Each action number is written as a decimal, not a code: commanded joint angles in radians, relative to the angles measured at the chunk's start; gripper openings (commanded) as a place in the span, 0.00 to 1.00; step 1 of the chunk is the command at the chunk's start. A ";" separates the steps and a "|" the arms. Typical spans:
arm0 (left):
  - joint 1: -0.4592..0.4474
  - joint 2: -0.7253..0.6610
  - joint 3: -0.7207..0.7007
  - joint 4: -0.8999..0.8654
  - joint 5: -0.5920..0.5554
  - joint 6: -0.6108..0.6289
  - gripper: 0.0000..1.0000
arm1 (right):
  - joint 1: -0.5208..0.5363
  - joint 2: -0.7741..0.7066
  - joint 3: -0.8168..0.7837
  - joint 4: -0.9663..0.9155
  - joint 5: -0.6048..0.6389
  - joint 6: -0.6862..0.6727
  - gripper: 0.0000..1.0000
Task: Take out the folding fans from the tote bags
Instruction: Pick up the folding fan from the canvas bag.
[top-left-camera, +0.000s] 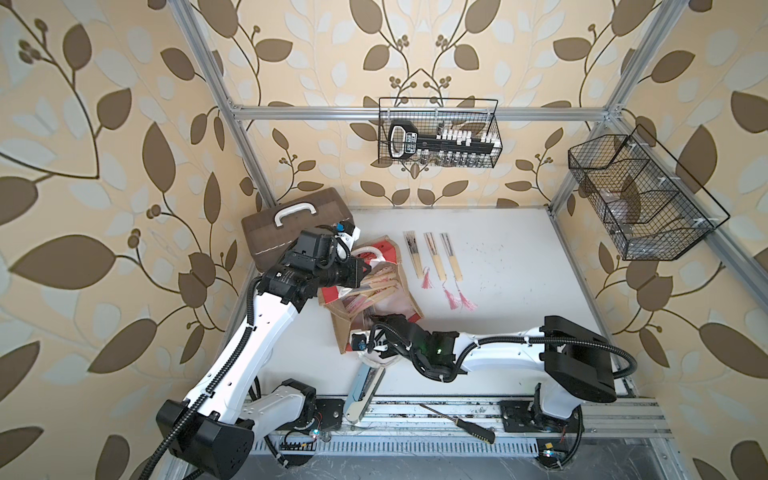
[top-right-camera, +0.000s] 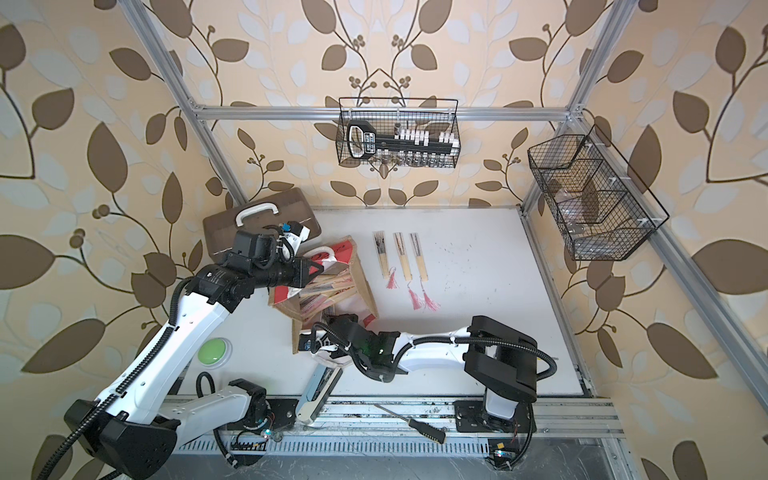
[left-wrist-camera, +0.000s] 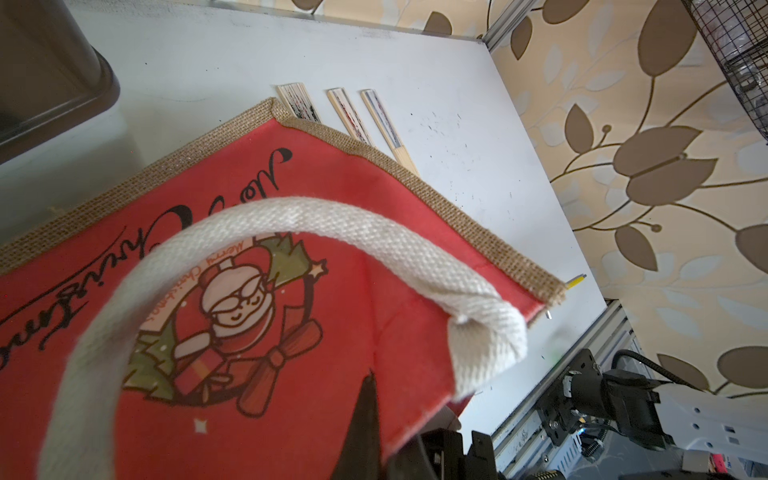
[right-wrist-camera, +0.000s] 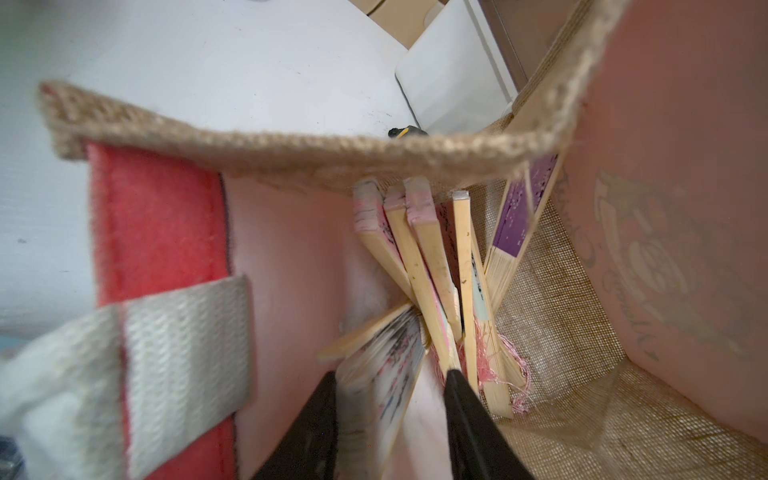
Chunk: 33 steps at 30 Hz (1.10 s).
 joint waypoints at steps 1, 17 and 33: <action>0.004 -0.016 0.029 0.019 0.042 -0.008 0.00 | -0.016 0.010 0.000 0.008 0.019 -0.026 0.40; 0.004 -0.014 0.029 0.020 0.045 -0.008 0.00 | -0.023 0.043 0.027 -0.028 -0.011 -0.061 0.20; 0.004 -0.016 0.027 0.019 0.041 -0.009 0.00 | 0.009 -0.052 0.002 -0.034 0.017 -0.047 0.12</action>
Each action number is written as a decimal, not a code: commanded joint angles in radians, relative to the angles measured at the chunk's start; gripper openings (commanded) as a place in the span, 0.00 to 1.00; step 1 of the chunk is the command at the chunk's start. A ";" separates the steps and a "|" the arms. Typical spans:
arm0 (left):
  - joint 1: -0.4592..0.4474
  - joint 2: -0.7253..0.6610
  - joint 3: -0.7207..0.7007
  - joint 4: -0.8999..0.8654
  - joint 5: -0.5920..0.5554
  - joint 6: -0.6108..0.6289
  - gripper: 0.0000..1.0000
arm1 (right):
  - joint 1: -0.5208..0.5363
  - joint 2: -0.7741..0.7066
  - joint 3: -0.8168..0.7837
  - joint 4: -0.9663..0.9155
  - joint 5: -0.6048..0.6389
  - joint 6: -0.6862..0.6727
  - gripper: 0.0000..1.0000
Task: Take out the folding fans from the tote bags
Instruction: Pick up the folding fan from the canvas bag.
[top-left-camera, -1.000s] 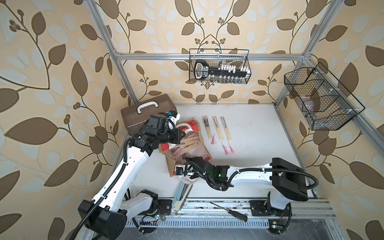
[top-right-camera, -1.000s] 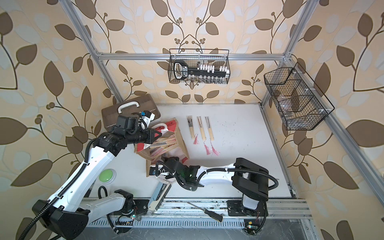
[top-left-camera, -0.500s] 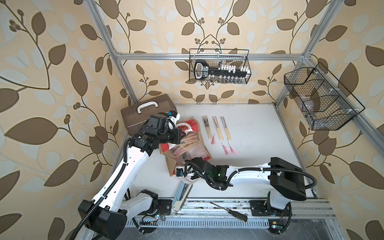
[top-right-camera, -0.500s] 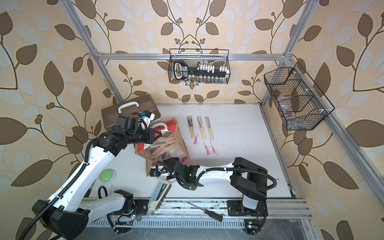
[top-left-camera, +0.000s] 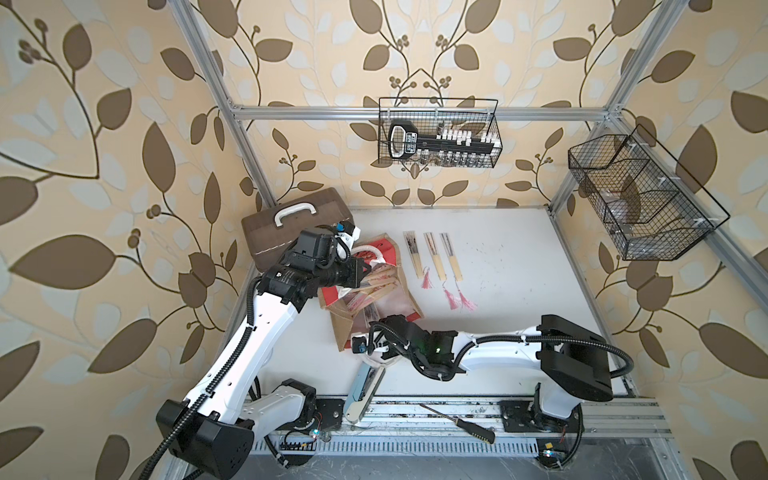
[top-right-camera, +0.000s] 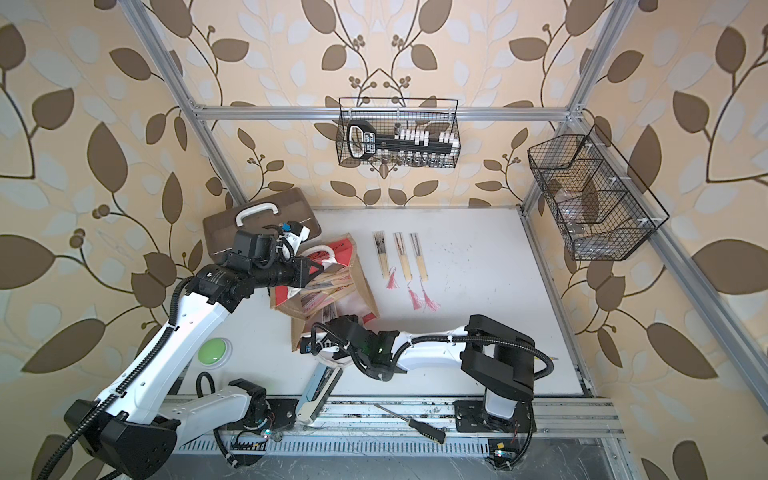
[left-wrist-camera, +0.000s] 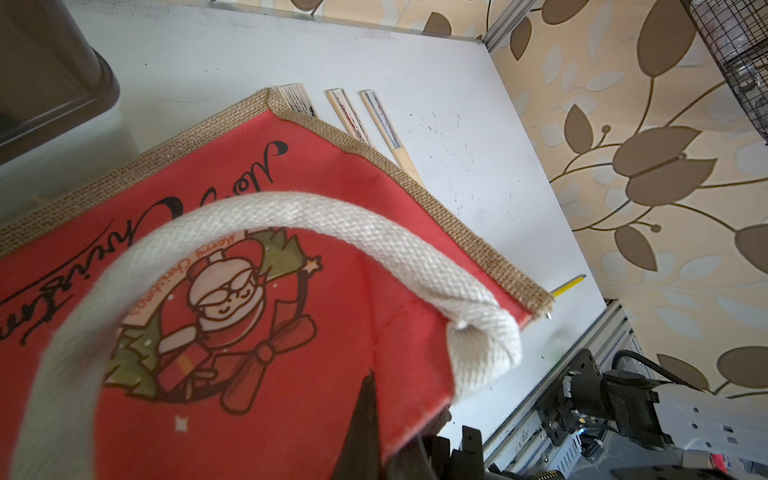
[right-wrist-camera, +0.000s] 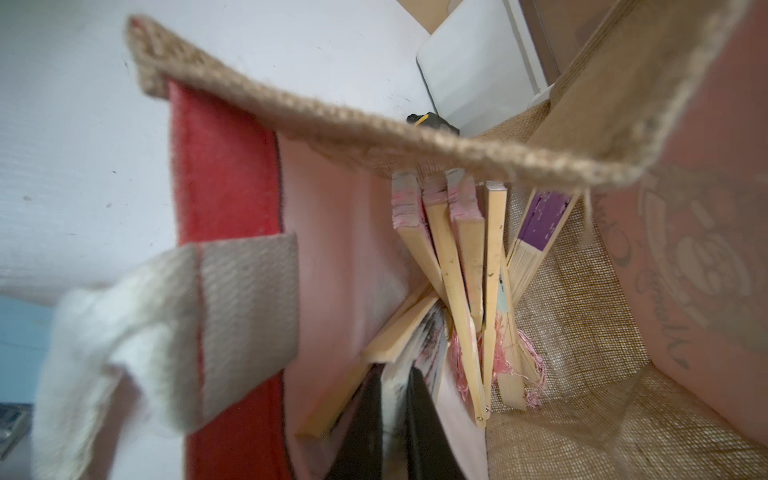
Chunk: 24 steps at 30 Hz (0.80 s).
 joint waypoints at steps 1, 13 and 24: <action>0.004 -0.016 0.028 0.018 0.041 -0.008 0.00 | 0.017 -0.064 -0.002 -0.005 0.033 -0.008 0.12; 0.004 -0.015 0.028 0.016 0.031 -0.008 0.00 | 0.059 -0.314 -0.049 -0.170 -0.071 0.042 0.11; 0.004 -0.015 0.029 0.015 0.030 -0.008 0.00 | 0.084 -0.460 -0.072 -0.278 -0.126 0.091 0.11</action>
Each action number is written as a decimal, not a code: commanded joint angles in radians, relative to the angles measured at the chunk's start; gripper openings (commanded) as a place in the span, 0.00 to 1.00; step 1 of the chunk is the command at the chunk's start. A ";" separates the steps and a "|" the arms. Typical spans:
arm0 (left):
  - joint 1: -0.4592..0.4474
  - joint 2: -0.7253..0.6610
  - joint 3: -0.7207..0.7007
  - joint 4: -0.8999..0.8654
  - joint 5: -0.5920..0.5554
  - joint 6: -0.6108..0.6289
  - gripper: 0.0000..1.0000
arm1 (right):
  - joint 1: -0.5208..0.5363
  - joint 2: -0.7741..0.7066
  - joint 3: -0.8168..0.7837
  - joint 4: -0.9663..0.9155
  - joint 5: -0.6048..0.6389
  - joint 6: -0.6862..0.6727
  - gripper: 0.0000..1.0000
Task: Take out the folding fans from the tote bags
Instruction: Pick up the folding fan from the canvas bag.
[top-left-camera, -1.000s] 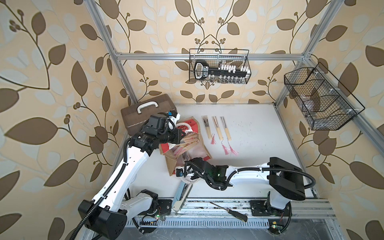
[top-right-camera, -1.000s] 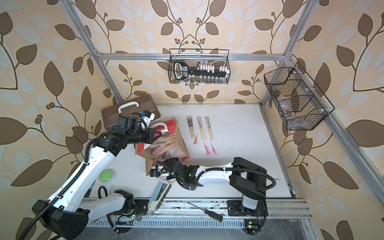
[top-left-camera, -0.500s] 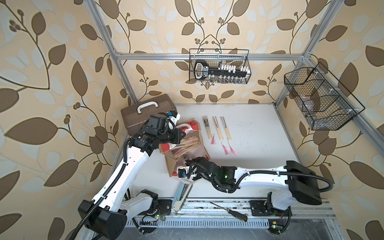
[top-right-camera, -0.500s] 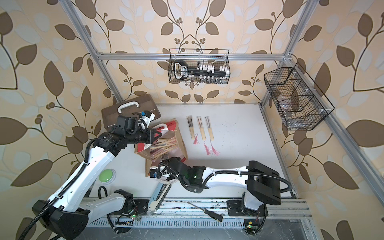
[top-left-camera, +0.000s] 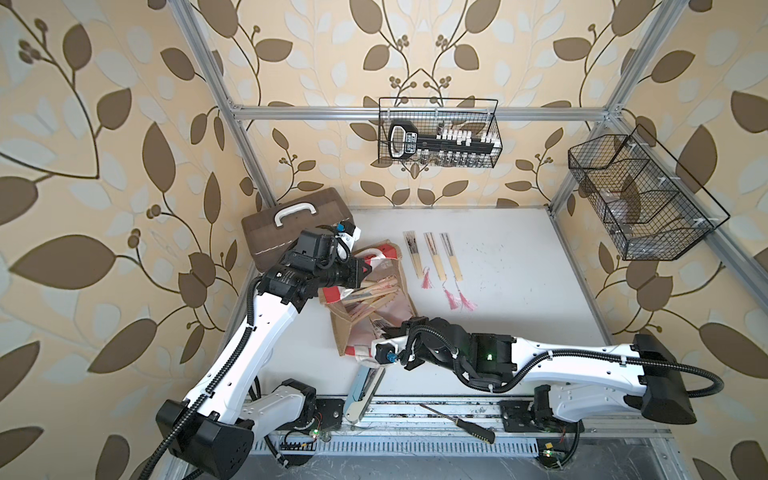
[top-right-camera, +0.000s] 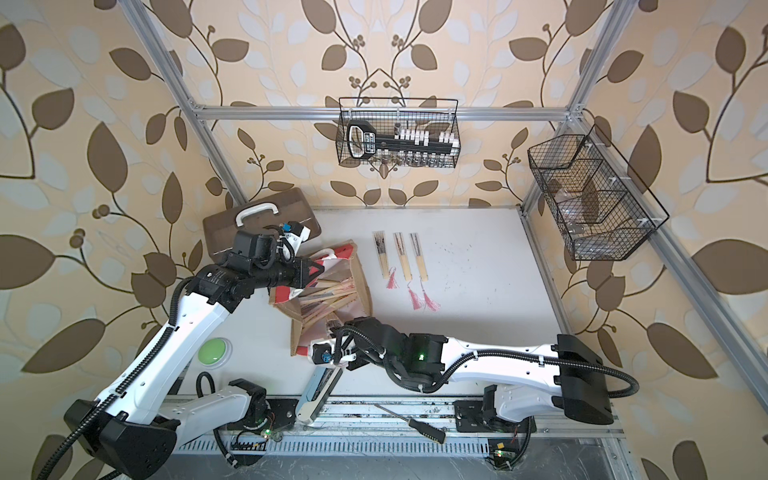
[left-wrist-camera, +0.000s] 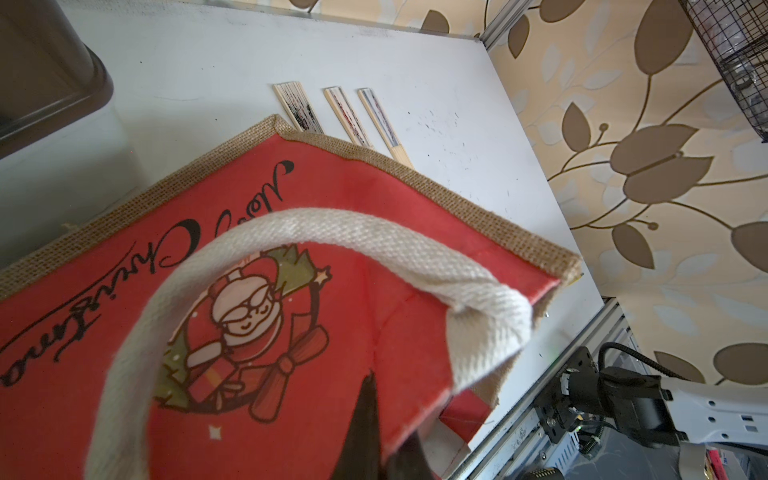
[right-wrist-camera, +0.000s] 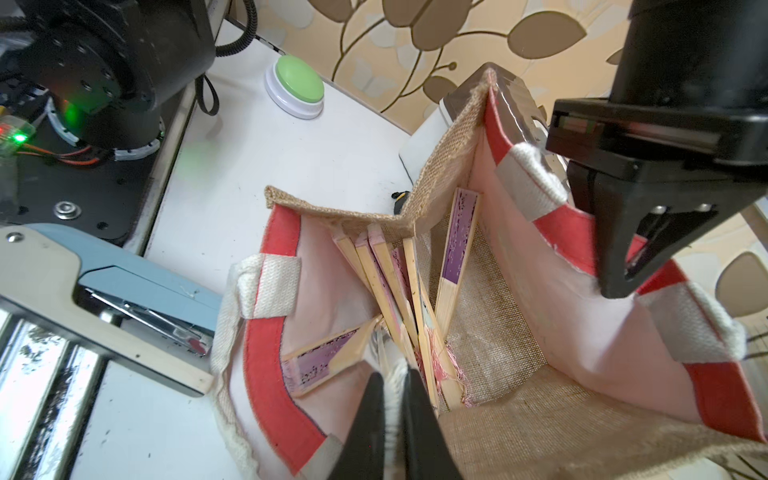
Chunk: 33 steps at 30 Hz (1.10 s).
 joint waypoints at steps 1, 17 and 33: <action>0.004 -0.015 0.028 0.017 0.025 -0.007 0.00 | 0.008 -0.045 -0.017 -0.018 -0.028 0.025 0.11; 0.004 -0.009 0.030 0.009 -0.007 -0.011 0.00 | -0.001 -0.283 0.096 -0.218 -0.076 0.088 0.10; 0.004 -0.010 0.032 0.009 -0.009 -0.012 0.00 | -0.001 -0.509 0.322 -0.446 0.019 0.217 0.06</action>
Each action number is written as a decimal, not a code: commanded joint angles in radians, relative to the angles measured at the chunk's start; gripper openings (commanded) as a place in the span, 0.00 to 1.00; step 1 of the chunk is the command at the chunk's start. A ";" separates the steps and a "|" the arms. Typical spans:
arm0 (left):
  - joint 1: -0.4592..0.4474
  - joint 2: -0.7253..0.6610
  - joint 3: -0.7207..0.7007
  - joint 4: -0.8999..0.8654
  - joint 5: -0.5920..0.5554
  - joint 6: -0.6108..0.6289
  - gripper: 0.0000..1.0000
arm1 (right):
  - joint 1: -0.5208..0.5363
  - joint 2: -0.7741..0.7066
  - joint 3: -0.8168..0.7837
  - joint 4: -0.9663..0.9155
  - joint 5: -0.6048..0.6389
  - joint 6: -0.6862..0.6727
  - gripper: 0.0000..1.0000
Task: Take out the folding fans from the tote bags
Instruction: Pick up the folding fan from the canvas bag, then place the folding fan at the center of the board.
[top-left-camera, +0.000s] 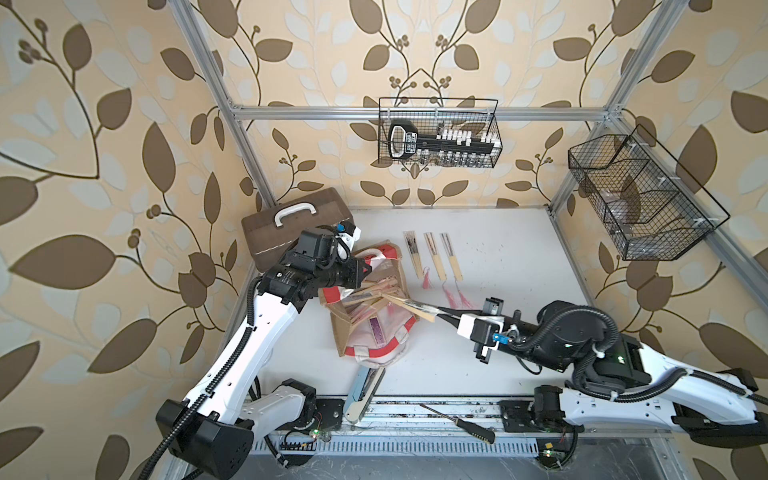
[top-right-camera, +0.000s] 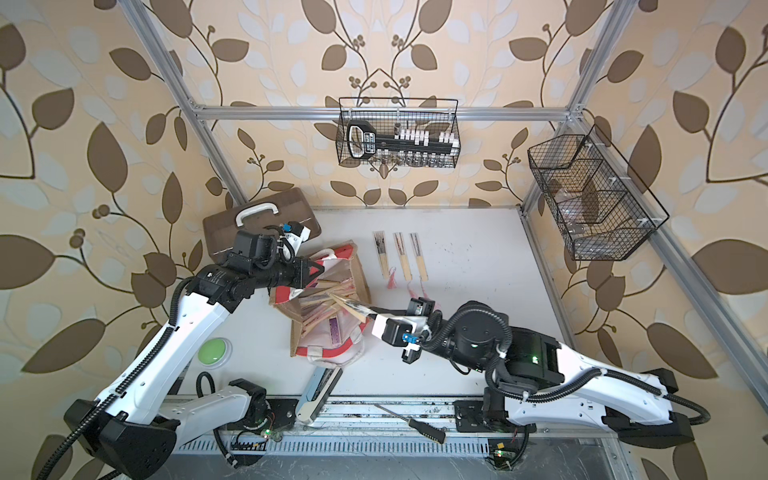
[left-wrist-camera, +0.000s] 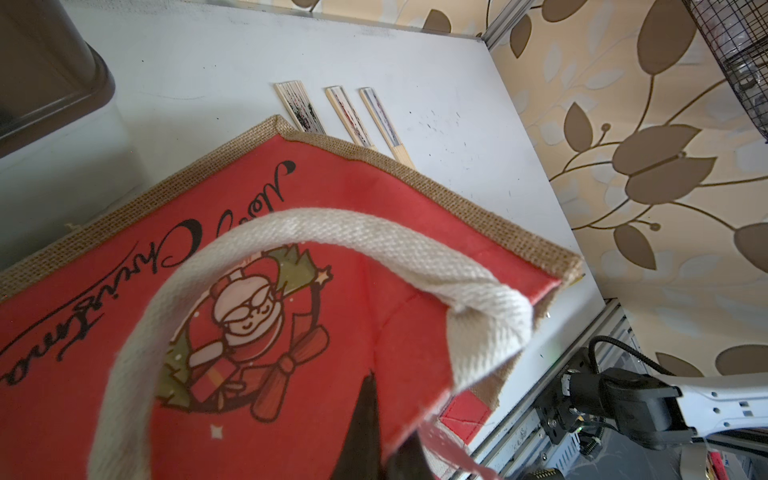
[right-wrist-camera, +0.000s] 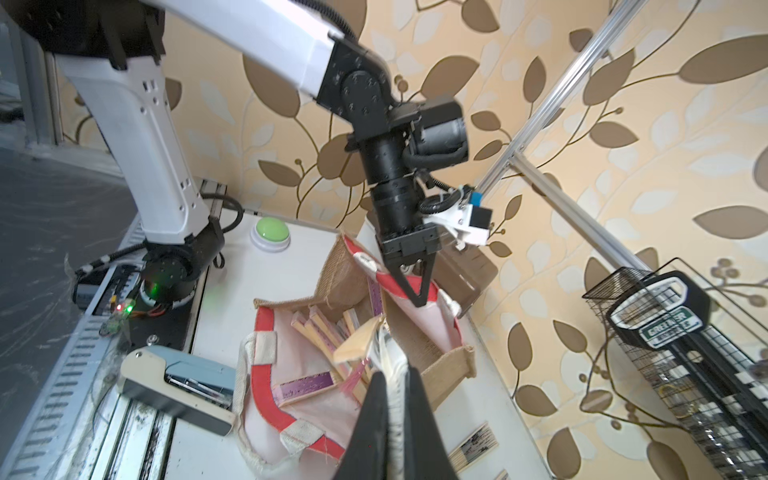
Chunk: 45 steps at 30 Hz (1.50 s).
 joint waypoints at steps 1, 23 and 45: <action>0.004 -0.011 0.032 0.010 0.001 -0.009 0.00 | -0.002 -0.044 0.096 -0.091 0.083 0.065 0.05; 0.004 -0.015 0.029 0.016 0.012 -0.014 0.00 | -0.153 0.147 0.505 -0.724 0.551 0.496 0.05; 0.004 -0.015 0.026 0.018 0.010 -0.015 0.00 | -0.979 0.675 0.588 -0.813 -0.264 0.469 0.02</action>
